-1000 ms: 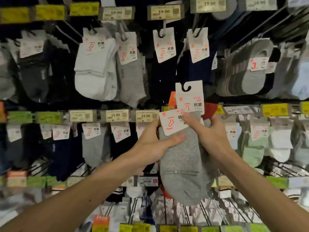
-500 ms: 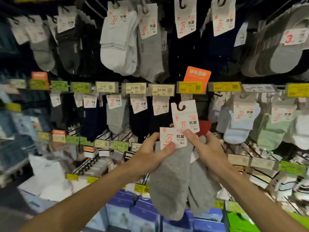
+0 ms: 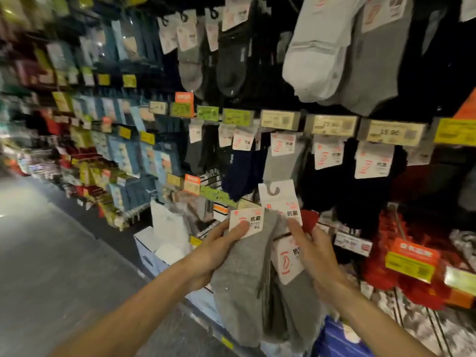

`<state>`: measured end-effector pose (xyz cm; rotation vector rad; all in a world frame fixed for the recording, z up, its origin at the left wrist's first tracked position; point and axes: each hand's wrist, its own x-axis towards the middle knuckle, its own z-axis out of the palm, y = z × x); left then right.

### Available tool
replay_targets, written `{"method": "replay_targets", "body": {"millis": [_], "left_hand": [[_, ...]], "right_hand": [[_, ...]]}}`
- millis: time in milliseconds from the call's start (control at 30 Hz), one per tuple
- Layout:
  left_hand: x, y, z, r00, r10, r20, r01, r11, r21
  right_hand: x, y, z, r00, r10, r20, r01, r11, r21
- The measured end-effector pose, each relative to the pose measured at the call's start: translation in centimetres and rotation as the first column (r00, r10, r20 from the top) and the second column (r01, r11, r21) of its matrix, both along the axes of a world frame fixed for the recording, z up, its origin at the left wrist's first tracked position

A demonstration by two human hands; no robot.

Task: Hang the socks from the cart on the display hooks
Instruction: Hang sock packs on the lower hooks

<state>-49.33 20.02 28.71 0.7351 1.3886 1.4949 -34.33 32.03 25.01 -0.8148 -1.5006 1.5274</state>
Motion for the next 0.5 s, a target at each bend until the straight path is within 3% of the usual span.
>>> {"method": "replay_targets", "body": {"millis": [200, 500], "left_hand": [[-11.9, -1.9, 0.4, 0.992, 0.124, 0.025, -0.124, 0.992, 0.001], [-27.5, 2.0, 0.9, 0.951, 0.291, -0.102, -0.292, 0.956, 0.004]], "right_hand": [[-12.1, 0.4, 0.9, 0.999, 0.04, -0.027, -0.038, 0.998, 0.05], [-27.2, 2.7, 3.5, 0.998, -0.038, -0.041, 0.043, 0.991, 0.124]]}}
